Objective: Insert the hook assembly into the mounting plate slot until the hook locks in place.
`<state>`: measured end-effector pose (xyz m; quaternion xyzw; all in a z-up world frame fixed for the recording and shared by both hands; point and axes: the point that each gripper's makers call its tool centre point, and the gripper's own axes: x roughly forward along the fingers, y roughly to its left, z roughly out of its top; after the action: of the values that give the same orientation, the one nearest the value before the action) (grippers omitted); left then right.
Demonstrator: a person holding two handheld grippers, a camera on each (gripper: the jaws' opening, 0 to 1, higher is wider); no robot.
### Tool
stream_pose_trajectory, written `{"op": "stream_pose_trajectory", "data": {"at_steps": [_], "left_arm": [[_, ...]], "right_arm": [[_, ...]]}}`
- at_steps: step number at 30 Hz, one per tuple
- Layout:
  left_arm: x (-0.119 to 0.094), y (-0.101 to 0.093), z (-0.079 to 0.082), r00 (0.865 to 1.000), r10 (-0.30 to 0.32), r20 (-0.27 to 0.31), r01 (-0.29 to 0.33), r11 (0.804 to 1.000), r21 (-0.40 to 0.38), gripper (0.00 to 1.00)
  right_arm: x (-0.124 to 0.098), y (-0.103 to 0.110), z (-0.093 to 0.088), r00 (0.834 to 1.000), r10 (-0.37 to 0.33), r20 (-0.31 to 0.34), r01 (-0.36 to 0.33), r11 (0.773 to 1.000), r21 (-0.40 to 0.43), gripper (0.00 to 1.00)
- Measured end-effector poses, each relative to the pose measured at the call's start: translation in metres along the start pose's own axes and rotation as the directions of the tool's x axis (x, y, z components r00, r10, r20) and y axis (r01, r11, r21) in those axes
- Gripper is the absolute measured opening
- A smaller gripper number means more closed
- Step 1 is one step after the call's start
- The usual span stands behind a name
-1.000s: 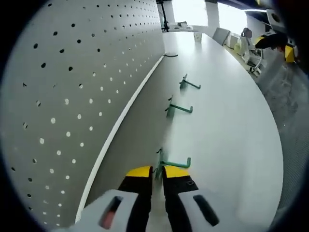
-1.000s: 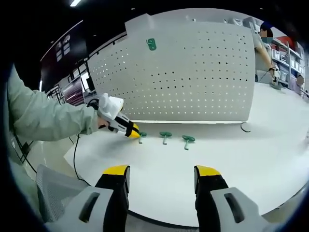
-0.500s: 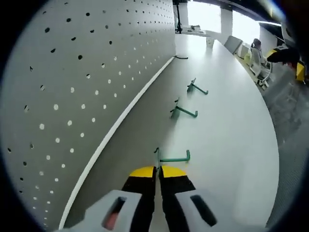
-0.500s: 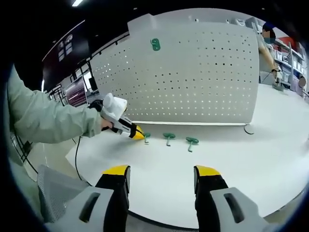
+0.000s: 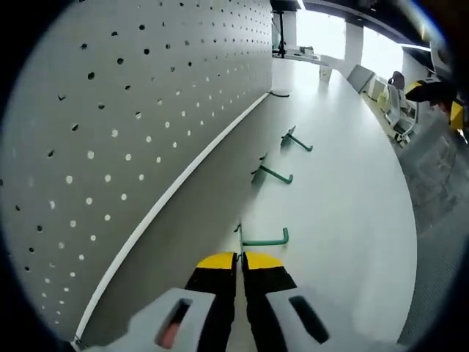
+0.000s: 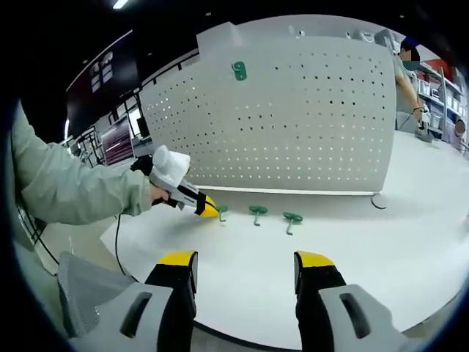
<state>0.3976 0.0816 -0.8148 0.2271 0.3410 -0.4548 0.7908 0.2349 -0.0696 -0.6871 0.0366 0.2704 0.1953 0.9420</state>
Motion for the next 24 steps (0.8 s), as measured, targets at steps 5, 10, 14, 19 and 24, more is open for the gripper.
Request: {"op": "stream_pose_trajectory", "data": {"at_steps": [5,10,14,19,24], "left_arm": [[-0.005,0.002,0.004,1.000,0.015,0.026,-0.015,1.000,-0.005,0.03],[-0.016,0.001,0.012,0.998,0.031,0.061,-0.031,0.999,-0.010,0.03],[-0.027,-0.002,0.019,0.995,0.046,0.091,-0.045,0.999,-0.015,0.03],[-0.040,-0.006,0.030,0.989,0.065,0.130,-0.065,0.998,-0.002,0.03],[-0.056,-0.014,0.043,0.982,0.079,0.170,-0.080,0.997,0.001,0.03]], "right_arm": [[-0.002,0.002,0.003,1.000,0.004,0.007,-0.004,1.000,-0.006,0.51],[-0.004,0.003,0.006,1.000,0.007,0.014,-0.007,1.000,-0.011,0.51],[-0.006,0.005,0.008,1.000,0.013,0.023,-0.012,1.000,-0.016,0.51],[-0.009,0.007,0.011,0.999,0.021,0.032,-0.020,1.000,-0.024,0.51],[-0.010,0.011,0.014,0.998,0.036,0.042,-0.034,0.999,-0.031,0.51]]}}
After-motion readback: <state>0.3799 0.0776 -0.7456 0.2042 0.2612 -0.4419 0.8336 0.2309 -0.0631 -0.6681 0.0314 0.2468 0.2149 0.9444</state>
